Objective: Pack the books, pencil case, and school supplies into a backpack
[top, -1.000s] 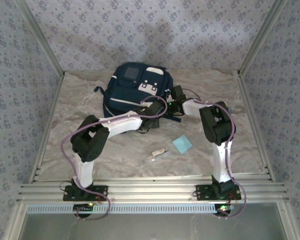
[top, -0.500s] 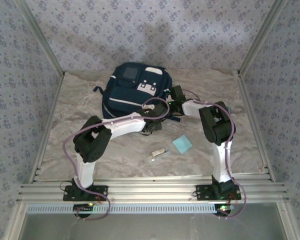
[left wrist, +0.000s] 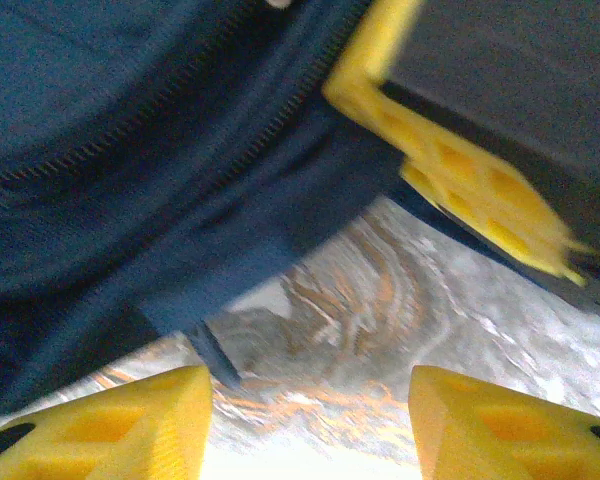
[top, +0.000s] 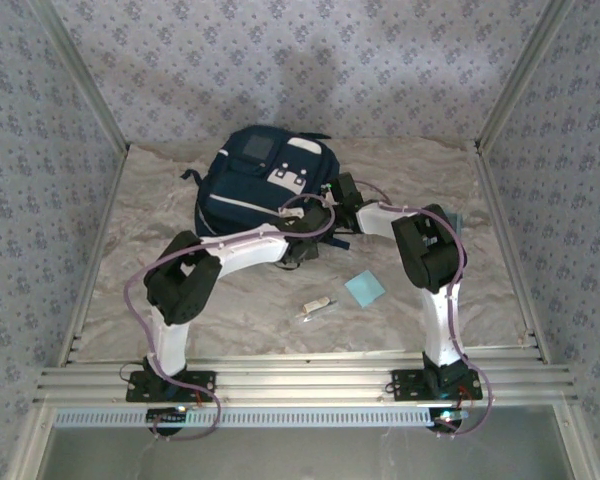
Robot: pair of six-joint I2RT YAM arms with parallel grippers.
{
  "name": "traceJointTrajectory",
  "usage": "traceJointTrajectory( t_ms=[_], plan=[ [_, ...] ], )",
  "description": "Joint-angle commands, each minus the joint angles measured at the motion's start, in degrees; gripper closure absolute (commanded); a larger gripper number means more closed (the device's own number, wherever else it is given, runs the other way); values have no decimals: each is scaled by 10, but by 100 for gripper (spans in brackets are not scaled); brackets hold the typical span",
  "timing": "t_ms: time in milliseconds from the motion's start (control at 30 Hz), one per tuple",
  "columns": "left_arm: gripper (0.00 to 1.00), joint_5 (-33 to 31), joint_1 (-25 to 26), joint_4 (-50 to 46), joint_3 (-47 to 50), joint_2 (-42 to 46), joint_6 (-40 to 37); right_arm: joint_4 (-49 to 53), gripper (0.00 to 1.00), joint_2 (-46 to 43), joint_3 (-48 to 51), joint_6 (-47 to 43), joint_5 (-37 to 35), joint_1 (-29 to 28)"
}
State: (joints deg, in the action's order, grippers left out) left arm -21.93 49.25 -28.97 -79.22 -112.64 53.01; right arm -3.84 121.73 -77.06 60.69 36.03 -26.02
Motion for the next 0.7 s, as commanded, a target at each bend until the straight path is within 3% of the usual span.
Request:
traceJointTrajectory(
  t_ms=[0, 233, 367, 500, 667],
  plan=[
    [45, -30, -1, -27, 11, 31, -19, -27, 100, 4, -15, 8, 14, -2],
    [46, -27, -16, -34, 19, 9, -14, -32, 100, 10, -23, 15, 17, -8],
    [52, -42, -27, -27, 17, -2, -20, -33, 100, 9, -19, 14, 16, -8],
    [59, -10, -43, -6, 15, -20, -25, -40, 100, 10, -16, 19, 16, -8],
    [60, -3, -38, -7, 5, -44, -34, -42, 100, 8, -19, 22, 14, -9]
  ],
)
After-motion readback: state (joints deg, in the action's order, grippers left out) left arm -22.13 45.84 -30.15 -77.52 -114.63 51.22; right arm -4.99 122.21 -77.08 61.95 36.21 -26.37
